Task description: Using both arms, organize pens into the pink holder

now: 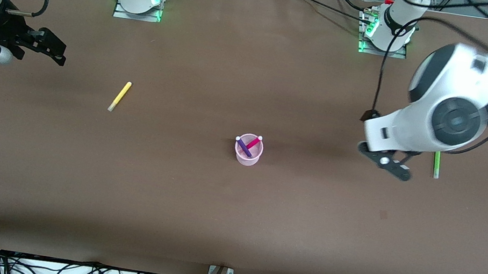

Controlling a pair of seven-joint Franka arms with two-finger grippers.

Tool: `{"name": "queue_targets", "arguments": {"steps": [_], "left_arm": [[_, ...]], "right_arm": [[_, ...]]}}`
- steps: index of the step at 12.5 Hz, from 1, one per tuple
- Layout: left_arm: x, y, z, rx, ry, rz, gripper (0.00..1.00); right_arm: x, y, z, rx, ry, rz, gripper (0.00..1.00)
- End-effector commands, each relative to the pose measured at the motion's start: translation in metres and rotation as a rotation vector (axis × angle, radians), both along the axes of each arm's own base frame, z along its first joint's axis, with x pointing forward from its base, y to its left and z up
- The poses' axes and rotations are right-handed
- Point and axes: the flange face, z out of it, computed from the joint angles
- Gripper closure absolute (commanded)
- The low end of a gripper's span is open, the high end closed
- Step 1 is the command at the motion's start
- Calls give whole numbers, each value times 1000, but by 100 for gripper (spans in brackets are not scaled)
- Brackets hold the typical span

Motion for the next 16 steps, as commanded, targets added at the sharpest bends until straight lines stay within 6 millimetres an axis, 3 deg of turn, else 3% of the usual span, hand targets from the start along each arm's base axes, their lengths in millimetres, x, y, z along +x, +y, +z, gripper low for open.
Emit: {"name": "queue_targets", "arguments": {"steps": [1,4,6,8,10,16], "left_arm": [[-7,54,65,10,-128,109,0],[-53,107,82,-2,-158,185,0],[-81,121,73,-32,-220,262,0],[-84,121,64,-35,-236,325,0],[-85,111,63,-39,-245,305,0],[-81,110,61,-30,-228,312,0]], "right_arm": [[2,1,4,-8,-8,6,0],[2,1,4,-8,-8,6,0],[2,1,4,-8,-8,6,0],[2,0,3,-8,-7,5,0],[2,0,3,-8,-7,5,0],[2,1,3,-8,-5,6,0]]}}
